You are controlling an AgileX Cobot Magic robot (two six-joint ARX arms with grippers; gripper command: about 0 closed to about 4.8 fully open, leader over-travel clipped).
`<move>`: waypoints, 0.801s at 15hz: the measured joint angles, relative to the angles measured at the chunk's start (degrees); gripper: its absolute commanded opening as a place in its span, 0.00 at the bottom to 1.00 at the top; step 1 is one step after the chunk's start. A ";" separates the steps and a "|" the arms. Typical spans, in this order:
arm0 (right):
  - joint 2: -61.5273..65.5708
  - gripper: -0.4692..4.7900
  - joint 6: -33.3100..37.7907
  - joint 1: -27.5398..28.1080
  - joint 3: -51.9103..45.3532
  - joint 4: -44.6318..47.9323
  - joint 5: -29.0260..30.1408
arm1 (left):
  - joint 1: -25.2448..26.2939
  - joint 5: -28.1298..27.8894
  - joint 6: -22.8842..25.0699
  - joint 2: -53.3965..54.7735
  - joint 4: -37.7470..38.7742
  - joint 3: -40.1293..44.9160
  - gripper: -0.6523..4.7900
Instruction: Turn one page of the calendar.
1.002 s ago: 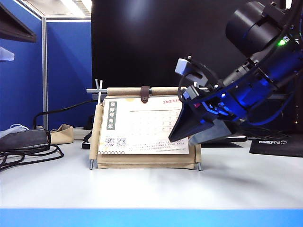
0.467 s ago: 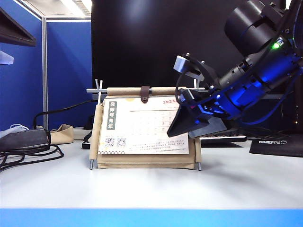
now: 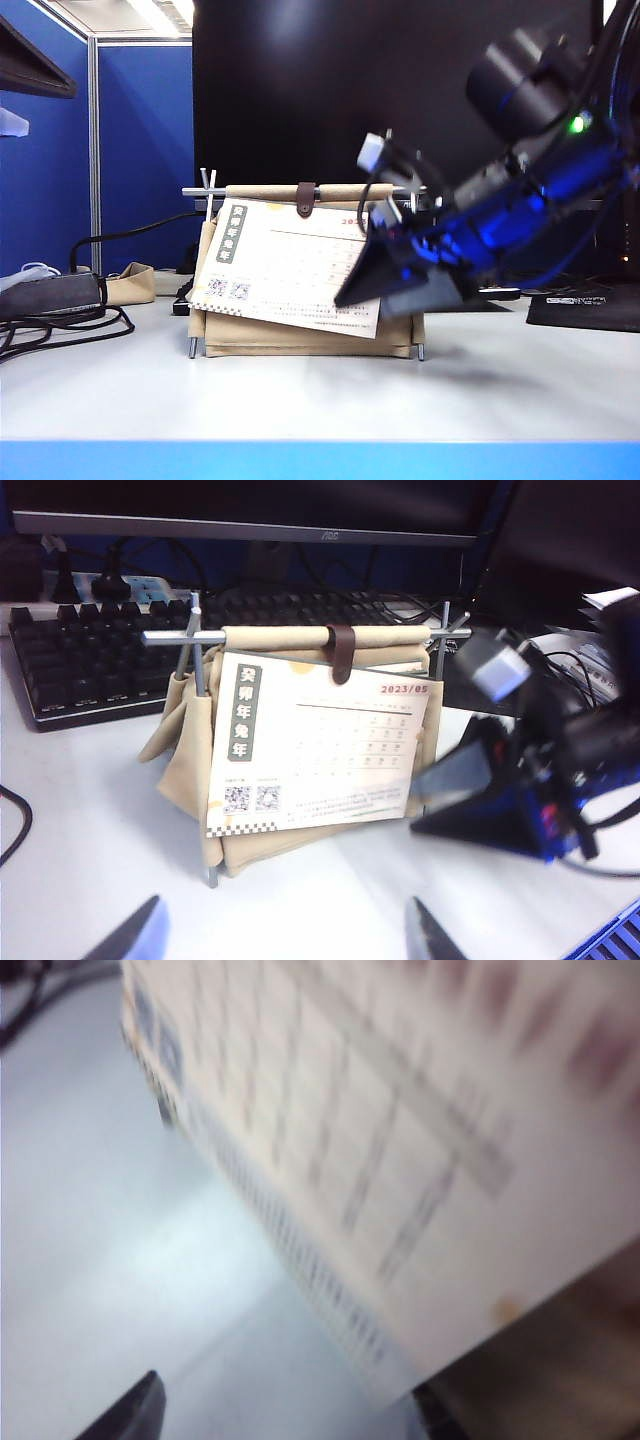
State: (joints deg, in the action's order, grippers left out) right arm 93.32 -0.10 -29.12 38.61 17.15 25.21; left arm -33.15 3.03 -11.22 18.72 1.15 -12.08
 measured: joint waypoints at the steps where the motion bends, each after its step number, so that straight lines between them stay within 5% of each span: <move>1: 0.92 0.67 0.24 0.00 0.00 0.00 0.28 | 0.00 -0.02 0.00 0.02 0.00 0.00 0.69; 12: 4.90 0.63 6.86 0.00 0.00 12.96 0.52 | 0.00 0.76 0.02 0.02 1.38 0.00 0.69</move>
State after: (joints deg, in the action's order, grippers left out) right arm 98.21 6.76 -29.12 38.61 30.11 25.74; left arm -33.15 3.79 -11.20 18.74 2.52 -12.08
